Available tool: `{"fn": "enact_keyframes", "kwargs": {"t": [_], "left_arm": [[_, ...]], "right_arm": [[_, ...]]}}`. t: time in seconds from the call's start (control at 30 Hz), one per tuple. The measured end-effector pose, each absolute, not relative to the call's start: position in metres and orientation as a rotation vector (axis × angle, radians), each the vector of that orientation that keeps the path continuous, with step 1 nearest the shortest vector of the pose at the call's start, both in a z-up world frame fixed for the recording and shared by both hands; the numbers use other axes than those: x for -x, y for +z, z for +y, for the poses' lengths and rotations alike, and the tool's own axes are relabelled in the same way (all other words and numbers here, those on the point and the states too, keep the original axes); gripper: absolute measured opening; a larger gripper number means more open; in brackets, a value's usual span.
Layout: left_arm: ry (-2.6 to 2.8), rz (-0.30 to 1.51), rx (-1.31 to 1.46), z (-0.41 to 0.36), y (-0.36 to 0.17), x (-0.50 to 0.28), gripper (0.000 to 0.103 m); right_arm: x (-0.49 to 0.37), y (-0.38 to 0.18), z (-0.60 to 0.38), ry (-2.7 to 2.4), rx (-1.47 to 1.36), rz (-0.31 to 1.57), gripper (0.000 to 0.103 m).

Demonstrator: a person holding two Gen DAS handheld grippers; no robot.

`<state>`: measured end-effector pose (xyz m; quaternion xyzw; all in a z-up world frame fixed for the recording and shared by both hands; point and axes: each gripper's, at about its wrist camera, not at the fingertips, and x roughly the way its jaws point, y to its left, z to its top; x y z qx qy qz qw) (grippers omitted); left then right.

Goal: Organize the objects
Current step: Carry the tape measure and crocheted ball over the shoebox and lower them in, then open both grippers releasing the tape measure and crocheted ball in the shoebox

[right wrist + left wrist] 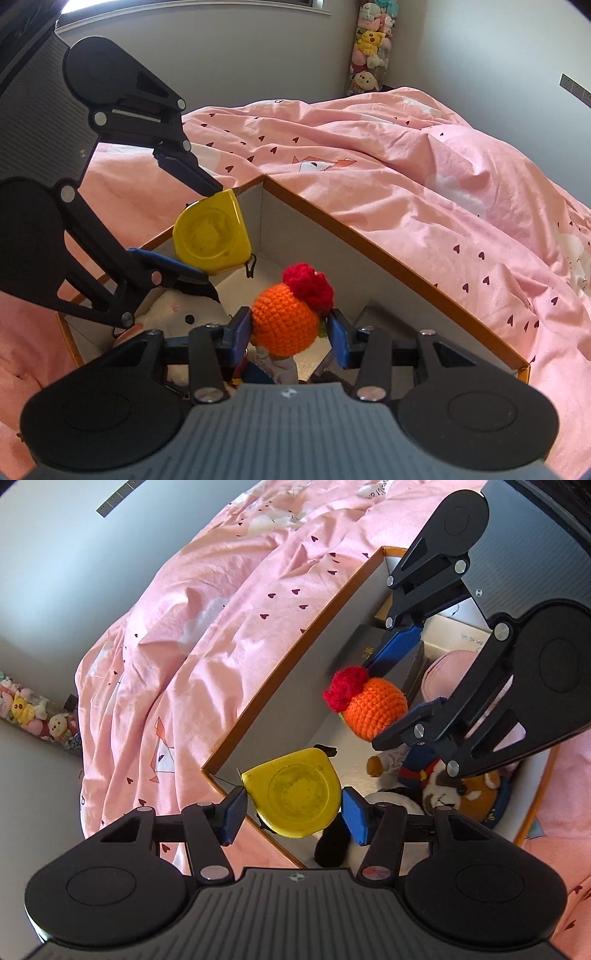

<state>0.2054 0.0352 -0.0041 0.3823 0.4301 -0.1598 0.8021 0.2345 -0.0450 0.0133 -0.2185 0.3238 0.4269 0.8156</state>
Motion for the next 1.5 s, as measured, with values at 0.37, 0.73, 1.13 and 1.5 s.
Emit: {"fn": "enact_keyframes", "kwargs": {"t": [0.37, 0.73, 1.13, 1.5], "left_arm": [[-0.403, 0.953, -0.945, 0.039, -0.022, -0.228, 0.064], [-0.476, 0.991, -0.975, 0.044, -0.045, -0.244, 0.064], [-0.495, 1.069, -0.891, 0.044, -0.063, -0.265, 0.064], [-0.447, 1.075, -0.869, 0.044, -0.066, -0.275, 0.066]], "right_arm": [[-0.251, -0.004, -0.021, 0.95, 0.541, 0.663, 0.047], [-0.276, -0.025, -0.005, 0.966, 0.58, 0.73, 0.047], [-0.291, -0.044, -0.001, 0.933, 0.592, 0.782, 0.048], [-0.286, -0.041, -0.011, 0.919, 0.591, 0.781, 0.058]]}}
